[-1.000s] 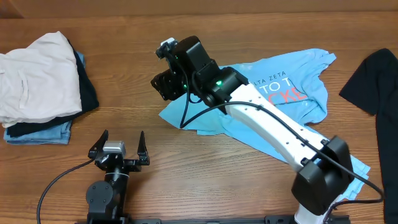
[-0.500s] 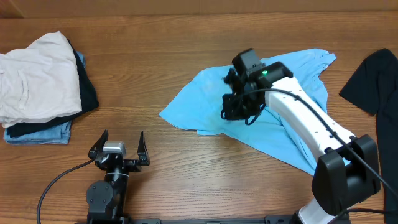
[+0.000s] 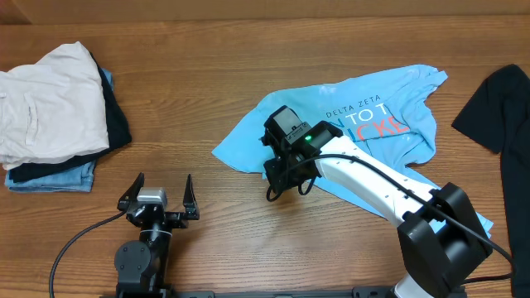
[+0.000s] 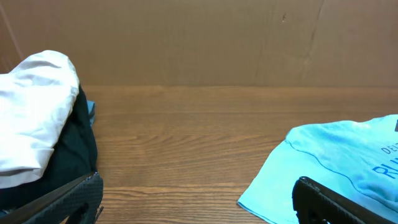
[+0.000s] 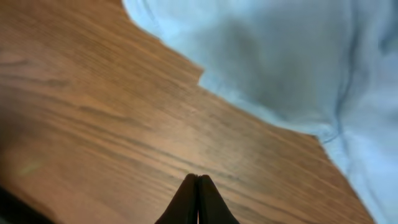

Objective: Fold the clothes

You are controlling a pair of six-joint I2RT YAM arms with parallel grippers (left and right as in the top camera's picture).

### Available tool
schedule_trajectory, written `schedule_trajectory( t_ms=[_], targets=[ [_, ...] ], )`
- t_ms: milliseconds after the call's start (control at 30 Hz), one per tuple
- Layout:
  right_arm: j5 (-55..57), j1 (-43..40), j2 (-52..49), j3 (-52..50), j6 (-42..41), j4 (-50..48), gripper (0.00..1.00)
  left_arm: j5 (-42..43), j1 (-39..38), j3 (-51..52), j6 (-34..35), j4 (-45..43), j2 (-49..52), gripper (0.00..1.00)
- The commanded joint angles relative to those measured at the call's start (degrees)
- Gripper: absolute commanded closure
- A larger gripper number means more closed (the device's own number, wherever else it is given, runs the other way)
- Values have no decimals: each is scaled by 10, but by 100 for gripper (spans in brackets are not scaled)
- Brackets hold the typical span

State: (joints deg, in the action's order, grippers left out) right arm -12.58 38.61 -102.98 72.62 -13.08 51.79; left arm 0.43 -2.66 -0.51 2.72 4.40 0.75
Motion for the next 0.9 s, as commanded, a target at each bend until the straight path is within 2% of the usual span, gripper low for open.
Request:
schedule_trajectory(
  t_ms=[0, 333, 433, 767, 867],
  targets=[
    [23, 0, -15, -2, -19, -6, 96, 5, -3, 2, -13, 0, -4, 0],
    [10, 0, -45, -2, -32, -34, 96, 5, -3, 2, -13, 0, -4, 0],
    [21, -1, -45, -2, -2, -15, 96, 5, -3, 2, -13, 0, -4, 0],
    [36, -1, -47, -3, 99, -46, 96, 5, -3, 2, -13, 0, -4, 0],
    [36, 0, -74, -3, 127, -52, 96, 5, -3, 2, -13, 0, -4, 0]
  ],
)
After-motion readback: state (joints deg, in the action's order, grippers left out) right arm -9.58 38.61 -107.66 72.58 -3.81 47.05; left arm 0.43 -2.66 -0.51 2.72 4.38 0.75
